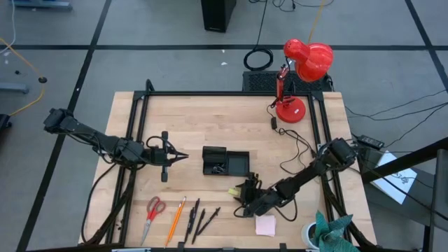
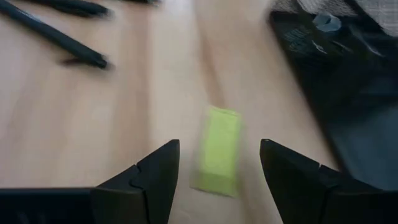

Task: Pick and place office supplies into organizer
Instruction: Put the yellow eraser into the mesh desk organizer

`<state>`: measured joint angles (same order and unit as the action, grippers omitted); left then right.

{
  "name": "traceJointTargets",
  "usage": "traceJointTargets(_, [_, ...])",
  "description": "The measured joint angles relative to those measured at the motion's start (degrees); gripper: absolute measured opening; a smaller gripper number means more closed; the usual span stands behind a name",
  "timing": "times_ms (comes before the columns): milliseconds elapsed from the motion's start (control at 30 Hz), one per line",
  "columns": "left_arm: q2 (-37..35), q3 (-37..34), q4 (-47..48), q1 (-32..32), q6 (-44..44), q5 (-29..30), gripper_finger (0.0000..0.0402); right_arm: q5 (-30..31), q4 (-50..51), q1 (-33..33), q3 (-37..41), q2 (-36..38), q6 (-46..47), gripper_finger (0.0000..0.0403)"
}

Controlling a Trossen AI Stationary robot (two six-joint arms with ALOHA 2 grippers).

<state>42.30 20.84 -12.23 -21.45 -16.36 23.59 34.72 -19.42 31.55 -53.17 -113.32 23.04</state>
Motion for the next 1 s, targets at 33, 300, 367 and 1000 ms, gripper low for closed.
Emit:
traceJointTargets(33, [0.0, 0.0, 0.0, 0.0, 0.0, 0.0, 0.0026, 0.1, 0.5, 0.0, 0.0, 0.1, 0.6, 0.0215])
traceJointTargets(300, [0.0, 0.0, 0.0, 0.0, -0.2, 0.0, 0.0026, -0.9, 2.2, -0.1, 0.0, 0.2, 5.0, 0.0204])
traceJointTargets(367, [0.0, 0.0, 0.0, 0.0, -0.3, 0.0, 0.0026, -2.8, 2.6, -0.3, 0.0, 0.3, 5.3, 0.0196])
traceJointTargets(1000, [0.0, 0.0, 0.0, 0.0, -1.0, 0.0, 0.0026, -8.6, 3.1, -1.3, 0.0, 0.2, 5.1, 0.0043])
